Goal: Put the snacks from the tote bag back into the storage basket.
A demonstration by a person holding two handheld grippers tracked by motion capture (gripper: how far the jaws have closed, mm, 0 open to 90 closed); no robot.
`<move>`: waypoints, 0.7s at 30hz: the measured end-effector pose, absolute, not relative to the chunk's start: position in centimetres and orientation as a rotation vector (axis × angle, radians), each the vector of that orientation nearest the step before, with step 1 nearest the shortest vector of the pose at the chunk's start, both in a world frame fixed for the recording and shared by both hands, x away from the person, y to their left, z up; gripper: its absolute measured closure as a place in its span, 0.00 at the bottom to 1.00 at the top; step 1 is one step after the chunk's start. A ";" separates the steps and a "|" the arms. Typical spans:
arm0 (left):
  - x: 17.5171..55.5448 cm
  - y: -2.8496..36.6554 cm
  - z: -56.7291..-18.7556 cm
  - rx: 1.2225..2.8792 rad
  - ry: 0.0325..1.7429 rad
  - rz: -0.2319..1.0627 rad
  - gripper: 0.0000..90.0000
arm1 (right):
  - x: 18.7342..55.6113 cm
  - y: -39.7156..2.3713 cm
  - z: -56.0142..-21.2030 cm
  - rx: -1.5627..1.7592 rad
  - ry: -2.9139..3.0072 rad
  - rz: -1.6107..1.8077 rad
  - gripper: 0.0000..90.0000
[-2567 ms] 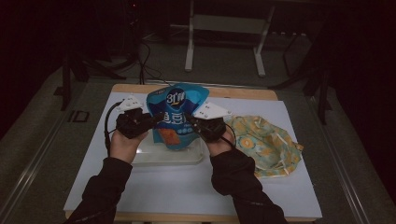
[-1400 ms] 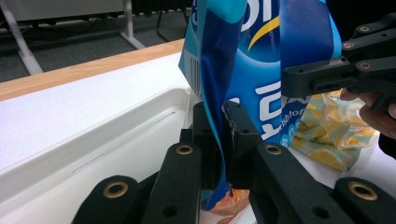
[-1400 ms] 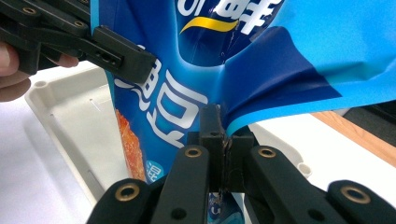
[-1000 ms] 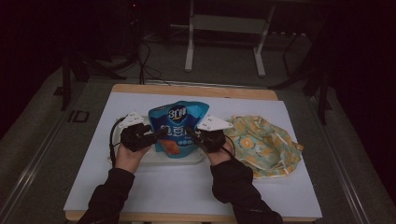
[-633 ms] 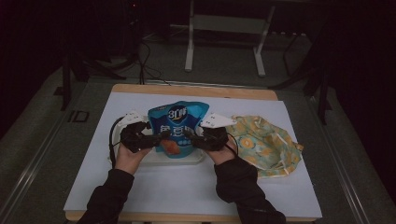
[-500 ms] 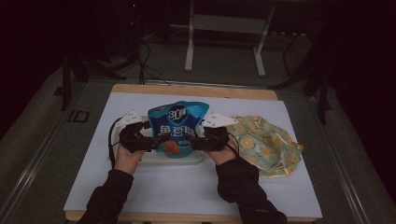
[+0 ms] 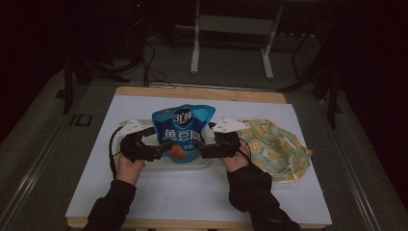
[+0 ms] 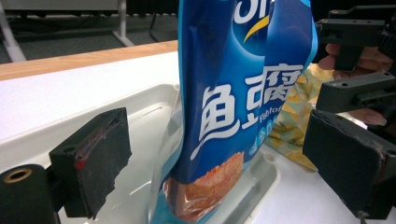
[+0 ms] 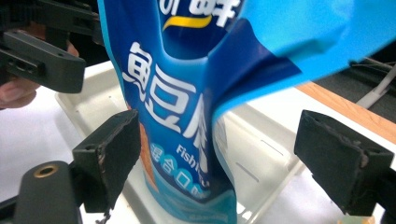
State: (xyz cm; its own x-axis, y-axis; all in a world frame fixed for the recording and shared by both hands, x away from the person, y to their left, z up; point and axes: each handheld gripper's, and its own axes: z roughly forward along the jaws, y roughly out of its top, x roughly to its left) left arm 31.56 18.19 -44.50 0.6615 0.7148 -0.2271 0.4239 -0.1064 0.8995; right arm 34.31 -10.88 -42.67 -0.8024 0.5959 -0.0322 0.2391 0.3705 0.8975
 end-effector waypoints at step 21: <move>28.3 18.6 -46.6 1.729 0.928 0.252 0.09 | 32.5 -14.6 -43.4 0.742 2.304 1.415 0.16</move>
